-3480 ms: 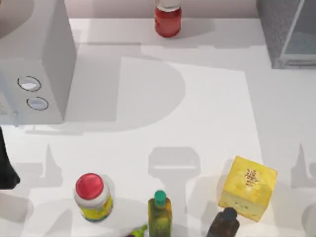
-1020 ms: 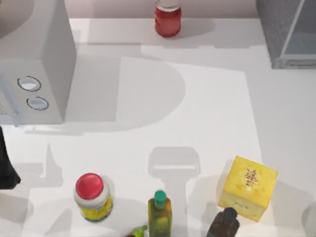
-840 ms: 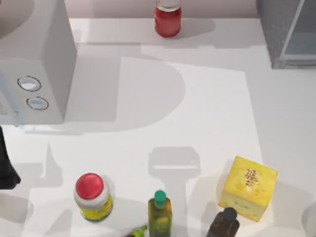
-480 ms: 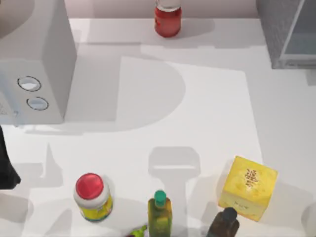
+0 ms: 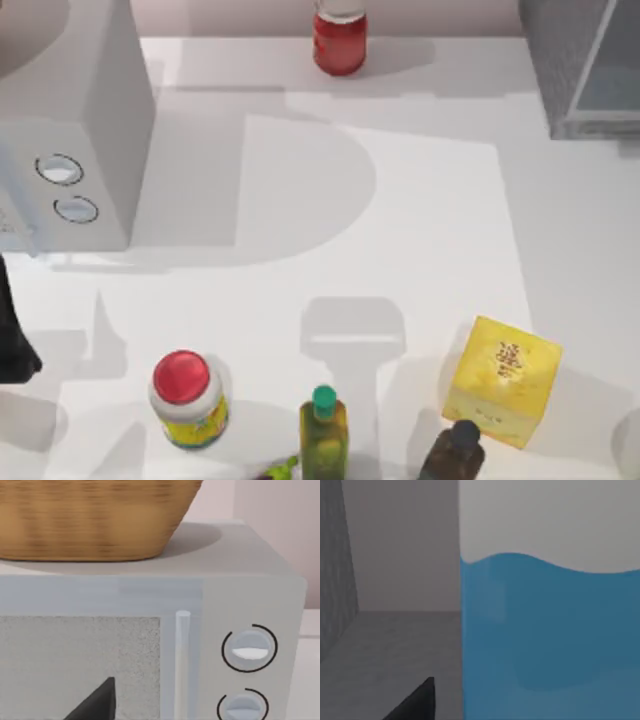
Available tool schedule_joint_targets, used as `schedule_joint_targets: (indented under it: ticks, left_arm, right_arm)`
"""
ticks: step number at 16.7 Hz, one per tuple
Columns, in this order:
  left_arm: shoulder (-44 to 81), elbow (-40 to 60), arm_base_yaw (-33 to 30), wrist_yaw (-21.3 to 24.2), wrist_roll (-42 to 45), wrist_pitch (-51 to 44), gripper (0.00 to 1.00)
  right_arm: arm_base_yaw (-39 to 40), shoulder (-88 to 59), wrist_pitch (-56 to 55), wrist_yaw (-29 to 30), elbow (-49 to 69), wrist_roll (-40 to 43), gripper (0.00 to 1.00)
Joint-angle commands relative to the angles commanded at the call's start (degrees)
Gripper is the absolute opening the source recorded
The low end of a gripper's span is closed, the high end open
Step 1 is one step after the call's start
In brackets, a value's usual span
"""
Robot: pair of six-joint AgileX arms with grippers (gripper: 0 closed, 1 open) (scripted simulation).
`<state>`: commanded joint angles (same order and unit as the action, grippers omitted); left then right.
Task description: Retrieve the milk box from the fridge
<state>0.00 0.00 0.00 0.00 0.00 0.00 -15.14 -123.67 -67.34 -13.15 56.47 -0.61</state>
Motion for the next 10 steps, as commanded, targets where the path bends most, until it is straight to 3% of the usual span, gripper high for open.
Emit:
schedule_joint_targets:
  ticks: [4,9,10]
  left_arm:
    - [0.0,0.0,0.0,0.0,0.0,0.0,1.0]
    - [0.0,0.0,0.0,0.0,0.0,0.0,1.0]
    - [0.0,0.0,0.0,0.0,0.0,0.0,1.0]
  right_arm:
    - [1.15,-4.08,4.24,1.2,8.53,0.04,1.0]
    - [1.33,-4.56,4.89,1.39,9.48,0.05,1.0]
    - [1.33,-4.56,4.89,1.39,9.48,0.05,0.92]
